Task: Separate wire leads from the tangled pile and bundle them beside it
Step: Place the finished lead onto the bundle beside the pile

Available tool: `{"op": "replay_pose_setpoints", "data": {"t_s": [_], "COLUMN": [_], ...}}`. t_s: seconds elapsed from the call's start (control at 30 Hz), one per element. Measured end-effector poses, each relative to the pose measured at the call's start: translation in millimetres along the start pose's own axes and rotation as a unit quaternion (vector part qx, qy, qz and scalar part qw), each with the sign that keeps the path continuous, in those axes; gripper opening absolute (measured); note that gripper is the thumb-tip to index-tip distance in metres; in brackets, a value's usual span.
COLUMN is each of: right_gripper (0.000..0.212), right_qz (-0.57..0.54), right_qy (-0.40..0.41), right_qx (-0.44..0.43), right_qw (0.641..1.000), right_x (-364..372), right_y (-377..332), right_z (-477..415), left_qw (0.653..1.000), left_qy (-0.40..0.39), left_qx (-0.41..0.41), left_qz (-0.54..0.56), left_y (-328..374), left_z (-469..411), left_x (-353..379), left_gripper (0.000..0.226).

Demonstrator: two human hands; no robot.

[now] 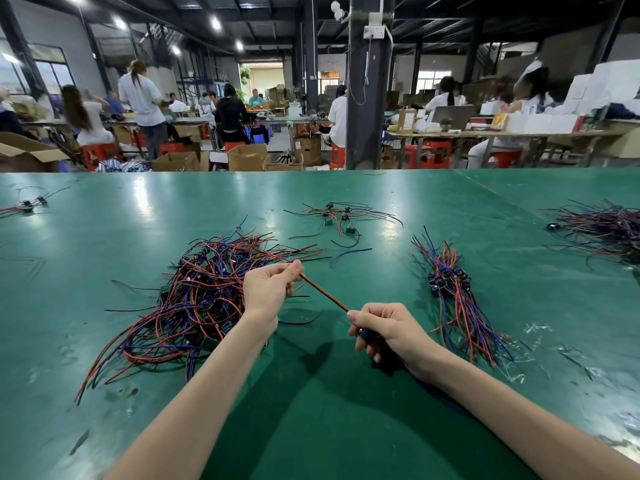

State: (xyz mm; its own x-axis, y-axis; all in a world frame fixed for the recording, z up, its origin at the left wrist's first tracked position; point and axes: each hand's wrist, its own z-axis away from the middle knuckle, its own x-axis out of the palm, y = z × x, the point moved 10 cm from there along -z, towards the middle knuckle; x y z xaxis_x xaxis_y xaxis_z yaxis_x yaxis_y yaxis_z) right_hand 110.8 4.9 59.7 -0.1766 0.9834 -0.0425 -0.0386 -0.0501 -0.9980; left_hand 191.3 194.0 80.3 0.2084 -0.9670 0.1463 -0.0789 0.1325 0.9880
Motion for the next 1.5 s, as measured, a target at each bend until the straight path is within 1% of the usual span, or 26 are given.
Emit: {"op": "replay_pose_setpoints", "data": {"t_s": [0.07, 0.13, 0.23, 0.37, 0.47, 0.63, 0.77, 0.9, 1.07, 1.33, 1.5], "right_gripper": [0.032, 0.032, 0.031, 0.031, 0.031, 0.032, 0.032, 0.033, 0.032, 0.032, 0.033], "right_qz": [0.001, 0.001, 0.001, 0.001, 0.004, 0.002, 0.003, 0.003, 0.008, 0.003, -0.006], "right_qy": [-0.001, 0.001, 0.003, 0.003, 0.003, 0.002, 0.001, 0.001, -0.001, -0.010, -0.035], "right_qx": [0.002, 0.003, 0.004, 0.009, 0.012, 0.014, 0.015, 0.018, 0.018, 0.016, 0.027], "right_qw": [1.000, 1.000, 1.000, 1.000, 1.000, 1.000, 1.000, 1.000, 1.000, 1.000, 0.999], "right_x": [0.7, 0.4, -0.8, -0.7, -0.9, -1.2, -1.5, -1.4, -1.3, -1.2, -0.3], "right_y": [0.4, 0.9, 1.0, 1.8, 1.9, 1.3, 1.6, 2.1, 1.7, 0.5, 1.0], "right_z": [0.4, 0.4, 1.0, 1.0, 0.6, 0.4, 0.6, 0.5, 1.3, 0.9, 1.0], "left_qw": [1.000, 1.000, 0.996, 0.978, 0.970, 0.961, 0.960, 0.965, 0.974, 0.982, 0.983], "left_qy": [0.011, 0.012, 0.003, -0.035, -0.052, -0.052, -0.047, -0.041, -0.016, -0.010, -0.023], "left_qx": [0.007, -0.005, -0.070, -0.140, -0.156, -0.167, -0.166, -0.158, -0.154, -0.124, -0.104], "left_qz": [-0.012, 0.002, 0.062, 0.154, 0.177, 0.213, 0.220, 0.203, 0.163, 0.142, 0.148], "left_y": [0.3, -1.1, -7.8, -13.1, -11.8, -12.7, -12.9, -13.5, -18.1, -13.4, -10.3], "left_z": [0.6, 2.2, 5.5, 12.1, 13.2, 10.3, 7.8, 6.3, 6.1, 6.5, 7.7], "left_x": [-2.4, -0.9, 3.0, 15.0, 19.2, 19.6, 18.3, 15.6, 9.3, 9.3, 12.6], "left_gripper": [0.013, 0.013, 0.012, 0.014, 0.012, 0.017, 0.019, 0.020, 0.021, 0.032, 0.040]}}
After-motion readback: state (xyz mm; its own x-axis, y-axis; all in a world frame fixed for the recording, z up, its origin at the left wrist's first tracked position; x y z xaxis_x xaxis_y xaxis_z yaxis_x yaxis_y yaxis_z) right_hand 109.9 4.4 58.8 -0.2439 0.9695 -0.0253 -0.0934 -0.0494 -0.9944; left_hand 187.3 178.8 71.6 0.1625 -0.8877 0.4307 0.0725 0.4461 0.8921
